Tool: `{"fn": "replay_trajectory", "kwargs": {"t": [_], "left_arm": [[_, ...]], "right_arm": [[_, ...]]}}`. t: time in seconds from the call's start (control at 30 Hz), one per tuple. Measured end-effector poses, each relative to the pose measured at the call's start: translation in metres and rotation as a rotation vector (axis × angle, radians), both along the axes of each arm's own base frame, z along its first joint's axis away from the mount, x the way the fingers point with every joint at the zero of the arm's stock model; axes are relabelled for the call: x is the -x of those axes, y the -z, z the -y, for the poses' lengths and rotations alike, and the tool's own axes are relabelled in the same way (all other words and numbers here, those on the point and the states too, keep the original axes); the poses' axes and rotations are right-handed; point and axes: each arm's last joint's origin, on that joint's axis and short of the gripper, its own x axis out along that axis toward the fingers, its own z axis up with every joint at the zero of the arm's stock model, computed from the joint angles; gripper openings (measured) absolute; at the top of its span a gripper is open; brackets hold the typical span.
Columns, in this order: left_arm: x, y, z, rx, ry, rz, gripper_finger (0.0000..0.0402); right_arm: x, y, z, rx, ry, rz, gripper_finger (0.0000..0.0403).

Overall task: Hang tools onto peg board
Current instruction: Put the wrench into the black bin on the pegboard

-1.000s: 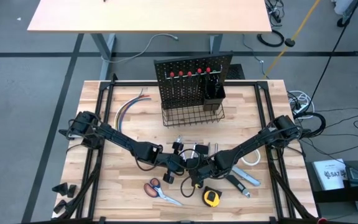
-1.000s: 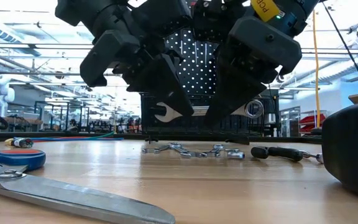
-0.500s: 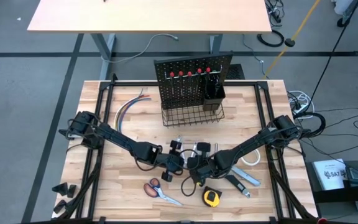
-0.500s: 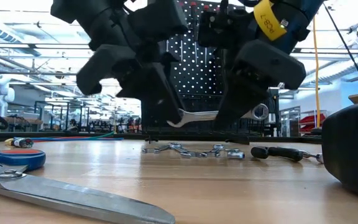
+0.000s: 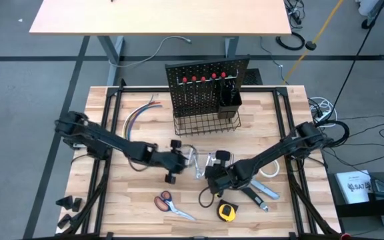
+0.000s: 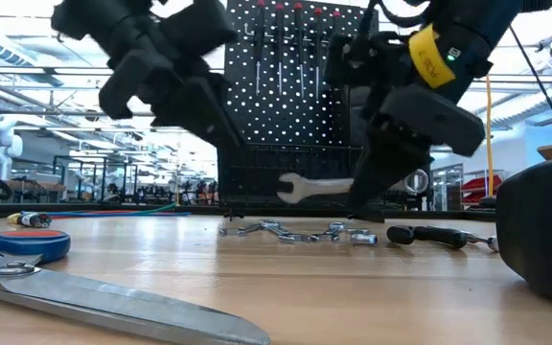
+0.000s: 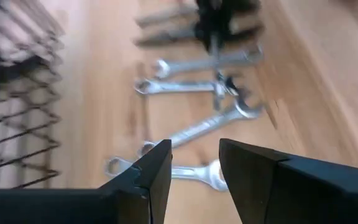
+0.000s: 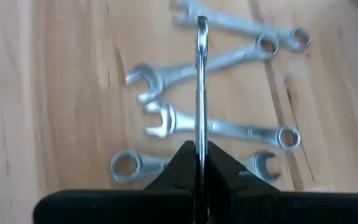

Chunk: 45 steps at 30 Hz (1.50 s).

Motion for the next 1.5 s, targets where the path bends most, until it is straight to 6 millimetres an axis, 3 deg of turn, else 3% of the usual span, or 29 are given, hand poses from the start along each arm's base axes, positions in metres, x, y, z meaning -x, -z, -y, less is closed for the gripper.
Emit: {"fn": "replay_trajectory", "kwargs": {"t": [0.1,0.3,0.4,0.53,0.83,1.03,1.27,1.5], "left_arm": [[0.021,-0.006,-0.007,0.110,0.056,0.212,0.0141],[0.053,-0.015,-0.011,0.338,0.347,0.732,0.0141],[0.061,-0.019,-0.010,0.371,0.461,0.852,0.0141],[0.062,-0.024,-0.010,0.375,0.488,0.902,0.0141],[0.041,-0.026,-0.007,0.404,0.363,0.904,0.0141],[0.029,-0.023,-0.005,0.422,0.317,0.888,0.0141],[0.026,-0.023,-0.008,0.398,0.176,0.905,0.0141],[0.026,-0.021,-0.008,0.414,0.172,0.887,0.0141]], "right_arm": [[0.004,-0.006,0.004,-0.067,-0.006,0.195,0.0004],[0.007,-0.032,0.011,-0.218,-0.145,0.701,0.0004],[0.008,-0.044,0.013,-0.252,-0.223,0.881,0.0004],[0.006,-0.059,0.012,-0.294,-0.339,1.014,0.0004],[0.002,-0.062,0.021,-0.298,-0.354,1.058,0.0004],[0.001,-0.059,0.025,-0.201,-0.249,1.070,0.0004],[-0.001,-0.058,0.029,-0.194,-0.243,1.057,0.0004],[-0.001,-0.058,0.029,-0.187,-0.239,1.056,0.0004]]}}
